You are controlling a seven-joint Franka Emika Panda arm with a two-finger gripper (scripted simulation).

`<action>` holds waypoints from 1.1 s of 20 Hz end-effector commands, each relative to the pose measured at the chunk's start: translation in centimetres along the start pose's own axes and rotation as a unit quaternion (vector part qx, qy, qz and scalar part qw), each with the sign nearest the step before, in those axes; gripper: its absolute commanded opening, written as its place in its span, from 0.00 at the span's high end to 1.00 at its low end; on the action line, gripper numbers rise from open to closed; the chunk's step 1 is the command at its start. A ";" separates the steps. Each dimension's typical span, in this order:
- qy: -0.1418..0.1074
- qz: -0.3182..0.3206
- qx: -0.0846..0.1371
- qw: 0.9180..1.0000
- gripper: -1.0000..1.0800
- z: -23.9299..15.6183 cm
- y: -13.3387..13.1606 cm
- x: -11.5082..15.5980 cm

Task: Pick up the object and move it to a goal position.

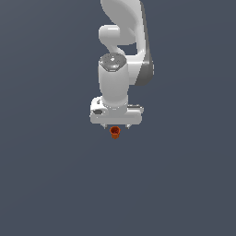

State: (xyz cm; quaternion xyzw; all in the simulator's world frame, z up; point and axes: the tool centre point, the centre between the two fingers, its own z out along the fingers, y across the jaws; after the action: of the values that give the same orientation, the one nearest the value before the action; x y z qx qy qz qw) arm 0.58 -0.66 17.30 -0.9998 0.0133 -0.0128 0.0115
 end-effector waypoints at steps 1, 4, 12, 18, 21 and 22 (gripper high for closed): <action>0.000 0.000 0.000 1.000 0.04 0.0 0.0 0.0; 0.001 -0.001 -0.003 1.000 0.04 -0.1 0.6 0.1; 0.006 -0.008 -0.015 1.000 0.04 -0.7 2.7 0.3; 0.005 0.006 -0.014 1.000 0.04 -0.1 2.5 0.0; 0.004 0.023 -0.013 1.000 0.04 0.4 2.4 -0.2; 0.003 0.030 -0.013 0.999 0.04 0.7 2.3 -0.4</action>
State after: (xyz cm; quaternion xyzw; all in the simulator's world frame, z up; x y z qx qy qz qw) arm 0.34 -3.07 16.90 -0.9993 0.0343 -0.0164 -0.0015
